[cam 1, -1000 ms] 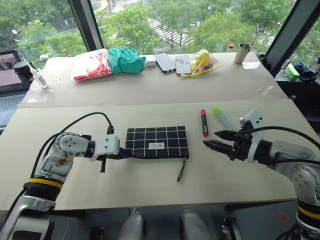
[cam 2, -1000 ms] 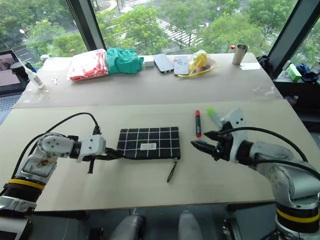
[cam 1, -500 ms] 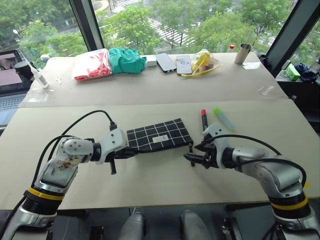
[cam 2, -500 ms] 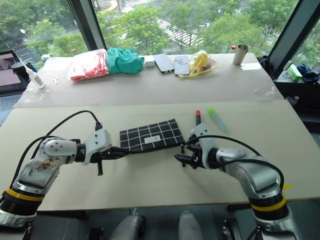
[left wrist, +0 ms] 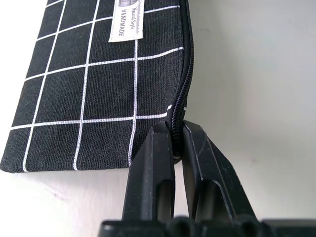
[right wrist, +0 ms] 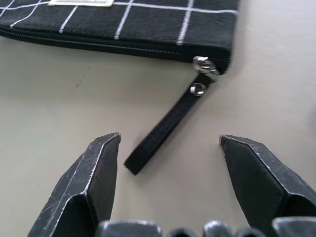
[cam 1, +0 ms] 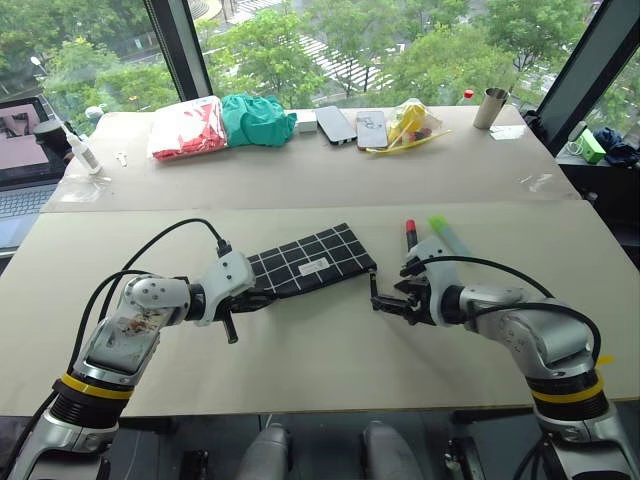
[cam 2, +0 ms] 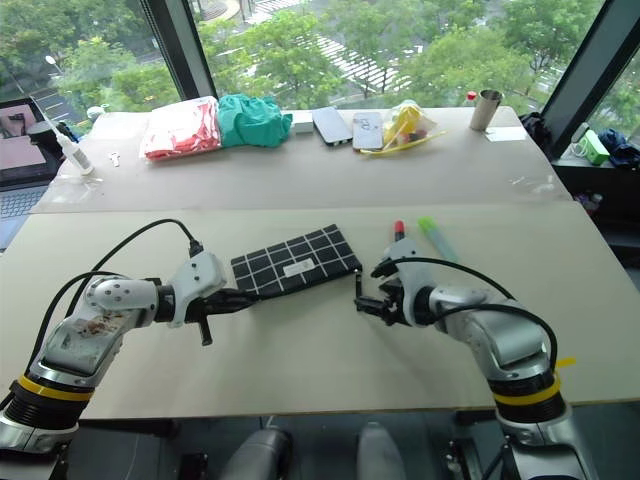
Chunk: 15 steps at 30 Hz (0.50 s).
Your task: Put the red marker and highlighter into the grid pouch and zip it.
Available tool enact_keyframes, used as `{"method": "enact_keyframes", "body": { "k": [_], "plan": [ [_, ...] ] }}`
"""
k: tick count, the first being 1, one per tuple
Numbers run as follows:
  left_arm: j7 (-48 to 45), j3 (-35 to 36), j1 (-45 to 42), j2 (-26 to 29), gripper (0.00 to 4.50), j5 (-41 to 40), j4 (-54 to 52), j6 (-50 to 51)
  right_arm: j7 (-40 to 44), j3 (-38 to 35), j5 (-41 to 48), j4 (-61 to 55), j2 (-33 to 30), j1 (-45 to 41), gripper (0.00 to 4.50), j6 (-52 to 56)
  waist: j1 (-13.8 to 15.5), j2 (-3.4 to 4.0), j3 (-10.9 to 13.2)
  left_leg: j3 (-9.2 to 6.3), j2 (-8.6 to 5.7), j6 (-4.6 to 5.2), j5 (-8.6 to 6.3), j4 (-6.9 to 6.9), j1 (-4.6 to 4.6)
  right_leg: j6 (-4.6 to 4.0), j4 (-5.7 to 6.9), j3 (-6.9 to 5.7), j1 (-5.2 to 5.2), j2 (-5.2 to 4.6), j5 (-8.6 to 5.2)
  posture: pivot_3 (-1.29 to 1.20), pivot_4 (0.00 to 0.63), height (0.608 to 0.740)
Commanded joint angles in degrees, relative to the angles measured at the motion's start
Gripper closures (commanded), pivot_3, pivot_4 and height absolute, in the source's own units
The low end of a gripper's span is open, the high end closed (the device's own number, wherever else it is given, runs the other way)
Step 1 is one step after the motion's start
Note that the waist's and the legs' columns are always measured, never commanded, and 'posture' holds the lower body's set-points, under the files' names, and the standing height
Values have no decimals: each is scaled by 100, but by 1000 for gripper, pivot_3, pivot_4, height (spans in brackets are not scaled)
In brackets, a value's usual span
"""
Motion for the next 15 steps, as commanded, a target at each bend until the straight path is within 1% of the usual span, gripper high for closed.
{"method": "enact_keyframes", "body": {
  "k": [1, 10, 12, 13, 14, 15],
  "plan": [
    [32, 116, -103, -38, 4500, -245, -330, 105, -84, 29, -168, 115, 75, -222, 921, -150, 0, 0, 0, 0, 0, 0, 0, 0, 0, 0, 0, 0, 0, -1, 0, 0, 150, 740],
    [136, 144, -117, -9, 4500, -422, -425, 311, 68, 161, -434, 360, 35, -389, 921, -381, 1, 0, 0, 0, -1, 0, 0, 0, 0, 0, -1, 0, 0, -1, 0, 0, 150, 740],
    [172, 142, -122, -8, 4500, -428, -424, 337, 64, 187, -522, 399, 9, -393, 1436, -451, 0, 0, 0, 1, -1, 0, 0, 0, 0, 0, -1, 0, 0, -1, 0, 0, 150, 740],
    [189, 141, -127, -9, 4500, -427, -424, 346, 78, 199, -556, 418, -10, -399, 1577, -490, 0, 0, 0, 1, -1, 0, 0, 0, 0, 0, -1, 0, 0, -1, 0, 0, 150, 740],
    [201, 139, -129, -7, 4500, -429, -427, 354, 93, 205, -575, 426, -21, -402, 1898, -513, 0, 0, 0, 0, 0, 0, 0, 0, 0, 0, -1, 0, 0, 0, 0, 0, 150, 740],
    [226, 142, -137, -12, 4500, -431, -427, 368, 109, 192, -587, 444, -24, -413, 2320, -527, 1, 0, 0, 0, -1, 0, 0, 0, 0, 0, -1, 0, 0, -1, 0, 0, 150, 740]
  ]
}}
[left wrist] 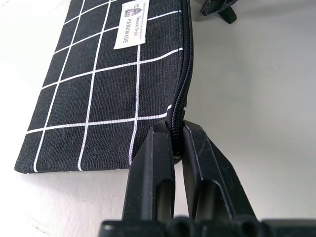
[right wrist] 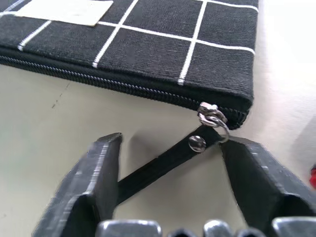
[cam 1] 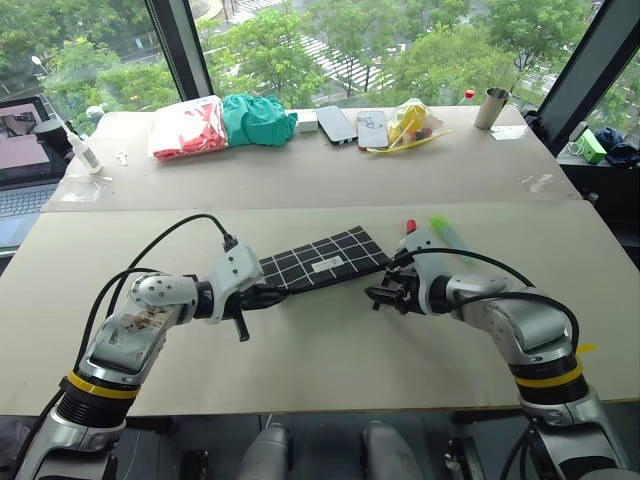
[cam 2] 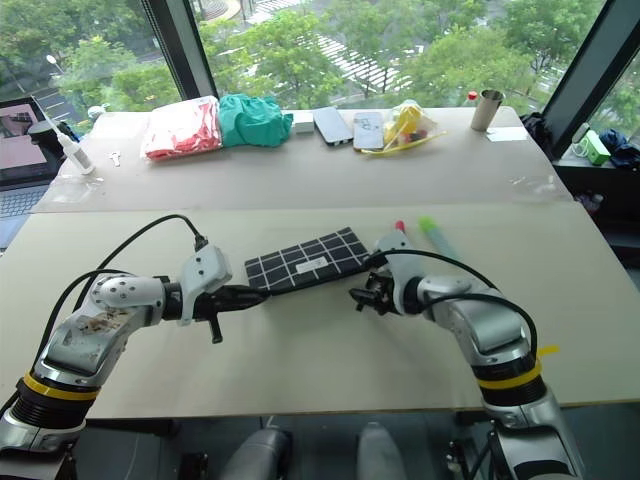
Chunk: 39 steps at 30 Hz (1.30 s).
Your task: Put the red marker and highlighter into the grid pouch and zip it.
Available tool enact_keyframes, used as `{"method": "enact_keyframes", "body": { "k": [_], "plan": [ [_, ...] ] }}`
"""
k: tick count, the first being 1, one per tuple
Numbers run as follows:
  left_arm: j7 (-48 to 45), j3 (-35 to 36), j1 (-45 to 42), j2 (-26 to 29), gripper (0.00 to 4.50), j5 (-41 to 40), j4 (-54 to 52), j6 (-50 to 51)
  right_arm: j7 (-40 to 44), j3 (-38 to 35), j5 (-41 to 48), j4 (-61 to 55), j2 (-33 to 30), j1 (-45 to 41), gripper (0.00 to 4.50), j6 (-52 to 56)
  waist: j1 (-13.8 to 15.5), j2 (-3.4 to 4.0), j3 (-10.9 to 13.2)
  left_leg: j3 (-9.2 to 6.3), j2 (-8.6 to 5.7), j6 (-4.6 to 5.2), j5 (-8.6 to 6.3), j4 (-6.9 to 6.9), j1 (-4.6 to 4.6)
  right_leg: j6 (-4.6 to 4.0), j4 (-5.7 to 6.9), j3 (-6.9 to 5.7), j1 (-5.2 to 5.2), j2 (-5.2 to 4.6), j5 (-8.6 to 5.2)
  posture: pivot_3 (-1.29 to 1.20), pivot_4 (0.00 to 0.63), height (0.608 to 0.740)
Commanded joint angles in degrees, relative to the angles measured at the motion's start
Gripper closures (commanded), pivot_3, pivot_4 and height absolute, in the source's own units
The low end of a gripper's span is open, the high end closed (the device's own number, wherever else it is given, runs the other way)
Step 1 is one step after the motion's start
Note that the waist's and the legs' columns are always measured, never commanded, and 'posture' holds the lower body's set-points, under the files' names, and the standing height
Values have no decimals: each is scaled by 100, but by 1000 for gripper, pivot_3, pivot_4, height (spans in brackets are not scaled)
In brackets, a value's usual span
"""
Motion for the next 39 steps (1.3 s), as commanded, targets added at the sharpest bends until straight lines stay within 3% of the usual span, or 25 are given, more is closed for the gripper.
{"method": "enact_keyframes", "body": {
  "k": [1, 6, 7, 11, 18, 23, 29, 39],
  "plan": [
    [92, 133, -114, 46, 4500, -84, -141, 30, 102, -57, -78, -34, -69, -139, 2600, -207, 1, 0, 0, 0, 0, 0, 0, 0, 0, 0, 0, 0, 0, 0, 0, 0, 150, 740],
    [194, 145, -189, 10, 4500, -143, -117, 119, 239, -68, -66, -44, -41, -285, 4351, -268, 1, 0, 0, 0, 0, 0, 0, 0, 0, 0, 0, 0, -1, 0, 0, 0, 150, 740],
    [211, 142, -201, 5, 4500, -155, -118, 131, 264, -54, -69, -49, -36, -303, 4466, -278, 0, 0, 0, 0, 0, 0, 0, 0, -1, 0, 0, 0, -1, 0, 0, 0, 150, 740],
    [299, 162, -247, -49, 4500, -255, -151, 241, 374, 115, -103, -77, -15, -388, 4466, -293, 0, 0, 0, 0, 0, 0, 0, 0, -1, 0, 0, 0, -1, 0, 0, 0, 150, 740],
    [363, 125, -307, -104, 4500, -284, -84, 227, 937, 1318, -523, -713, -268, -543, 4466, -904, -6, 0, 0, -1, 0, 0, 0, 0, -3, 0, -2, -1, -3, 0, 0, 0, 150, 740],
    [337, 94, -339, -109, 4500, -262, -18, 163, 838, 1356, -771, -73, 177, -1044, 4466, -1059, -18, 0, 0, -1, 0, -2, 1, 0, -2, 0, -1, 0, -5, 1, 0, 0, 150, 740],
    [324, 76, -364, -131, 4500, -249, 40, 111, 1345, 1372, -558, -111, 455, -1386, 4466, -1088, -5, 0, 0, -3, -2, -3, 1, 0, -11, 0, -5, -2, -8, -2, 0, 0, 150, 740],
    [294, 27, -389, -194, 4500, -231, 96, 53, 2094, 2339, -1091, 435, 522, -1424, 4466, -1637, -17, 0, 0, -4, -2, -4, 2, 0, -10, 0, -3, -2, -11, -1, 0, 0, 150, 740]
  ]
}}
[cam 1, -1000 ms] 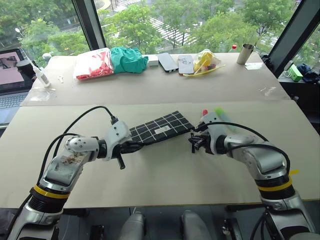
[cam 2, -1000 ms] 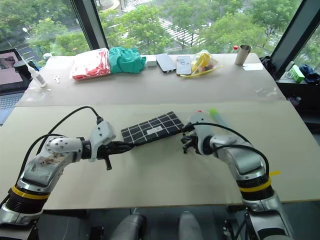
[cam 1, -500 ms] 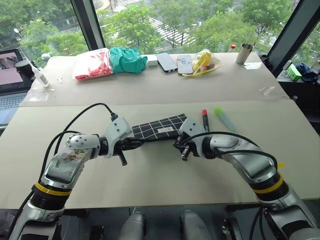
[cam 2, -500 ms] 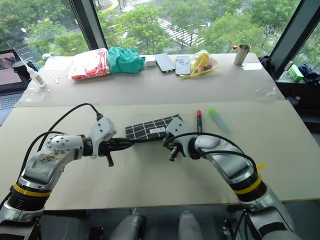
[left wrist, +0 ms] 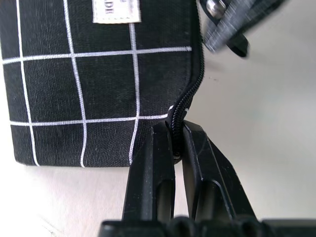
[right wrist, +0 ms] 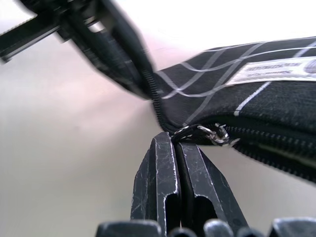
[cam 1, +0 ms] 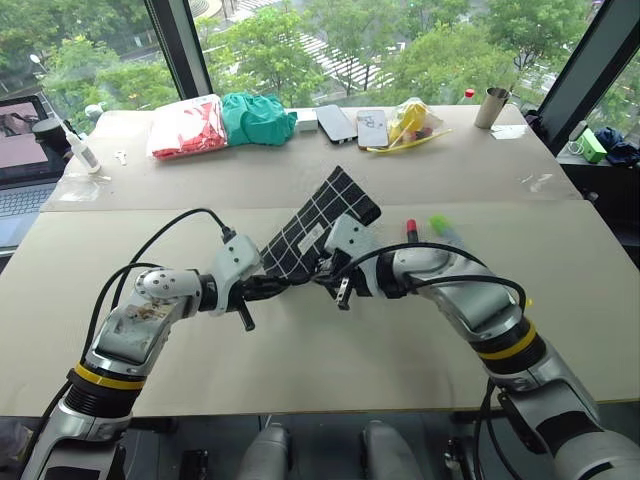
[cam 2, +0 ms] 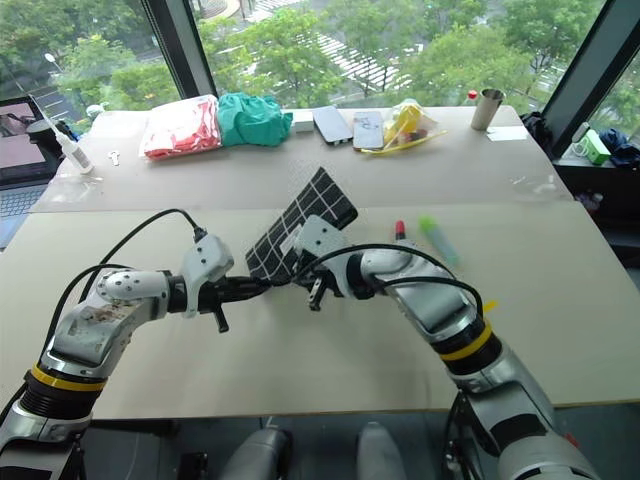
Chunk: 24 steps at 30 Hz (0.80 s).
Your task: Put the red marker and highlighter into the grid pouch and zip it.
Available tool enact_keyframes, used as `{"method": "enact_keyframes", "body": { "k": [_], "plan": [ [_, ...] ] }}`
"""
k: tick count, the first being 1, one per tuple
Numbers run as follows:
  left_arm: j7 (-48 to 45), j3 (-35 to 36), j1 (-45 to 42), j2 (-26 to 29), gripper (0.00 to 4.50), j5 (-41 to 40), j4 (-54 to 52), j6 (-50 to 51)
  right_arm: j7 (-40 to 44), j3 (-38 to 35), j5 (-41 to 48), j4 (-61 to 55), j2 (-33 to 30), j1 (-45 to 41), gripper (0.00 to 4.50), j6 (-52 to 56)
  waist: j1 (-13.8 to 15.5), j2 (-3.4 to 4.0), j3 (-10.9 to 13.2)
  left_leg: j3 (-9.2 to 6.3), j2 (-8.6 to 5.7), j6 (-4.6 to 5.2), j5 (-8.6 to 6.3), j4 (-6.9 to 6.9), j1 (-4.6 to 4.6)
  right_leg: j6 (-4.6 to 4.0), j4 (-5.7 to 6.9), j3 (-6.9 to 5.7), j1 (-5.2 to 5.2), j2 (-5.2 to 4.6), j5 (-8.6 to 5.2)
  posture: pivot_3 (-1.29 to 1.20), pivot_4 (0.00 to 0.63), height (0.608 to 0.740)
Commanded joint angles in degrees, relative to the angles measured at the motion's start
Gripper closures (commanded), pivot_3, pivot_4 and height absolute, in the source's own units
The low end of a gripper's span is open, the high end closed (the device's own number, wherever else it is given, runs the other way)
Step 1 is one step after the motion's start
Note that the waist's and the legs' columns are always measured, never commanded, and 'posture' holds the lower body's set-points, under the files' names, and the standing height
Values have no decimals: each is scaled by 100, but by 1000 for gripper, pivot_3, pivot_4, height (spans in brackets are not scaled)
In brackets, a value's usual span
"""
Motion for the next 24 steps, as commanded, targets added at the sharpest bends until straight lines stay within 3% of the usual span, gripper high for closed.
{"method": "enact_keyframes", "body": {
  "k": [1, 7, 11, 13, 14, 19, 24],
  "plan": [
    [-24, 40, -130, -48, 4500, -79, -162, -189, 184, 419, -355, 359, 36, -27, 4466, -432, 5, 0, 0, 0, 0, -1, 1, 0, 0, 0, 1, 0, 0, 0, 0, 0, 150, 740],
    [-30, 46, -95, -58, 4500, -105, -219, -167, -351, 36, -811, 1392, 277, -233, 4466, -816, -1, 0, 0, 0, -1, -3, 2, 0, 0, 0, 3, 1, -3, 0, 0, 0, 150, 740],
    [-39, 46, -89, -63, 4500, -105, -218, -162, -76, -373, -633, 1461, 181, -373, 4466, -904, -4, 0, 0, 0, 0, -8, 5, 0, 0, 0, 18, 3, -11, 0, 0, 0, 150, 740],
    [-50, 39, -105, -67, 4500, -104, -201, -174, 116, -450, -546, 1272, 122, -317, 3844, -929, 5, 0, 0, 0, -1, -8, 4, 0, -2, 0, 18, 2, -12, -1, 0, 0, 150, 740],
    [-47, 29, -125, -80, 4500, -93, -174, -190, 262, -441, -488, 1116, 71, -222, 3755, -981, 3, 0, 0, 0, -1, -7, 4, 0, -4, 0, 17, 2, -13, -1, 0, 0, 150, 740],
    [-61, 9, -124, -91, 4500, -81, -153, -229, 418, -780, -61, 723, 108, -24, 1940, -342, -8, 0, 0, 0, 0, -7, 4, 0, -4, 0, 19, 2, -14, 0, 0, 0, 150, 740],
    [-70, 32, -95, -69, 4500, -79, -140, -250, 786, -1542, 673, 102, -350, 191, 1820, 159, 21, 0, 0, 0, -1, -7, 4, 0, -6, 0, 21, 3, -14, -1, 0, 0, 150, 740]
  ]
}}
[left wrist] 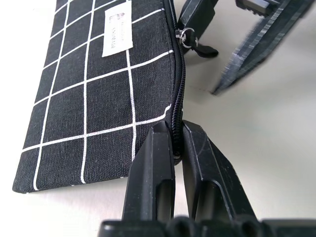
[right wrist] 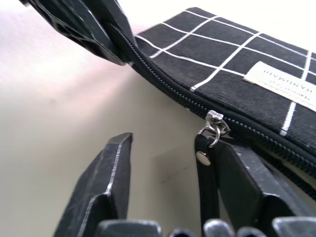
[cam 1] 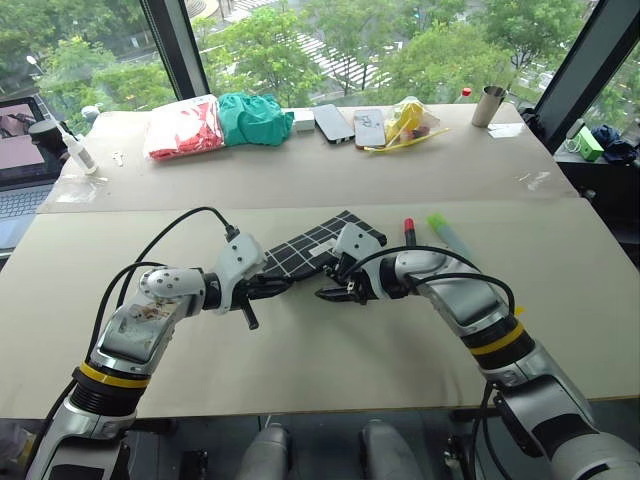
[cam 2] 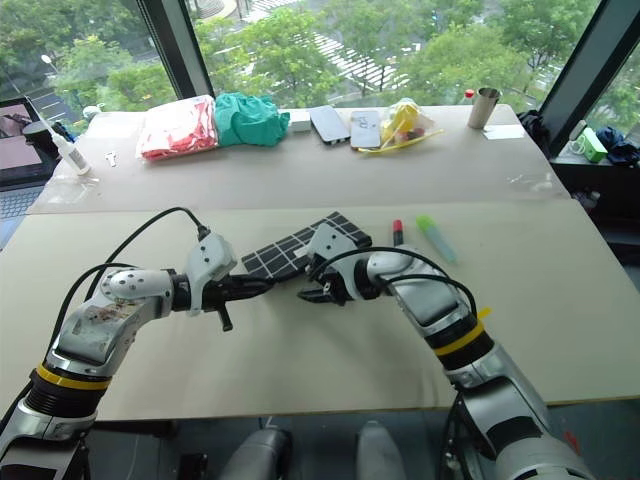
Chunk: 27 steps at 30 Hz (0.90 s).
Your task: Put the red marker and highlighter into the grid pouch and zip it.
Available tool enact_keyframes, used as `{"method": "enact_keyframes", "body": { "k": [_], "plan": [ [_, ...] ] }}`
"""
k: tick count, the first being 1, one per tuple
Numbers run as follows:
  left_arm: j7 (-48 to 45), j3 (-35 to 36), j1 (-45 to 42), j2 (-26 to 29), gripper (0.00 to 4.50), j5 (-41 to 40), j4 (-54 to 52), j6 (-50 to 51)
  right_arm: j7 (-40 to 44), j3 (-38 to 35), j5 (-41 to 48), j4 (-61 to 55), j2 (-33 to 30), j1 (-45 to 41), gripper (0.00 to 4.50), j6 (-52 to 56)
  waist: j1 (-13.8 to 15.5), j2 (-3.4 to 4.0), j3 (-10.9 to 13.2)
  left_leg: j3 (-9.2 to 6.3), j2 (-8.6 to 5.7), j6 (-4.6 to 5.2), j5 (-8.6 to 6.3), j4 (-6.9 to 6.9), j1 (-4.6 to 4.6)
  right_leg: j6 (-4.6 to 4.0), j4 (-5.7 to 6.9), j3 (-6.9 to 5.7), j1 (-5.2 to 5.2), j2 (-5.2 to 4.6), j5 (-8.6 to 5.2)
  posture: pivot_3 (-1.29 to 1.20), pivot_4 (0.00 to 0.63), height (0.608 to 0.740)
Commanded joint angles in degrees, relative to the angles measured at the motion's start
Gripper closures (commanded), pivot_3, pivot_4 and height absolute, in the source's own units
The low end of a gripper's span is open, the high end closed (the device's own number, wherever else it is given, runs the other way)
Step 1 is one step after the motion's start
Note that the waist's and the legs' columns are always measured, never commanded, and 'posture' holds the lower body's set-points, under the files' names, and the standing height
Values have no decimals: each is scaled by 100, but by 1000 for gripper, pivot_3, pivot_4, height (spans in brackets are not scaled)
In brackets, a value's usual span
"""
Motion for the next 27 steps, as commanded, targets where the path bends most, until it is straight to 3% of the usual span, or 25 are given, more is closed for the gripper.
{"method": "enact_keyframes", "body": {
  "k": [1, 6, 10, 14, 22, 27],
  "plan": [
    [-28, 68, -37, 37, 4500, -71, -136, -97, 265, -713, 525, -701, -458, 142, 1820, 268, 28, 0, 0, -1, -1, 0, 0, 0, 0, 0, -1, -1, 2, -1, 0, 0, 150, 740],
    [-10, 116, 38, 72, 4500, -97, -221, -61, 268, -1446, 682, -1036, -1136, 659, 1820, -19, 35, 0, 0, 0, -4, 1, 0, 0, 0, 0, -17, -2, 9, -3, 0, 0, 150, 740],
    [48, 221, 121, 116, 4500, -132, -299, 3, -611, -1880, 156, -482, -1394, 685, 1820, -87, 11, -1, 1, 6, -4, 2, -1, 0, 1, 0, -19, 3, 9, -4, 0, 0, 150, 740],
    [109, 283, 168, 111, 4500, -179, -394, 80, -1569, -1601, -583, 106, -1318, 564, 1820, 32, 0, -1, 1, 9, 1, 2, -1, -1, 4, 0, -14, 4, 10, -1, 0, 0, 150, 740],
    [277, 347, 268, 119, 4500, -259, -522, 161, -2211, -1386, -842, 603, -711, 86, 1820, 436, -4, -1, 1, 14, 0, 1, -1, -2, 2, 0, -16, 11, 6, -3, 0, 0, 150, 740],
    [363, 333, 313, 111, 4500, -291, -584, 185, -2343, -1380, -1000, 1078, -703, -167, 1820, 329, 27, -1, 1, 12, -3, 1, -1, -2, -1, 0, -21, 9, 8, -4, 0, 0, 150, 740]
  ]
}}
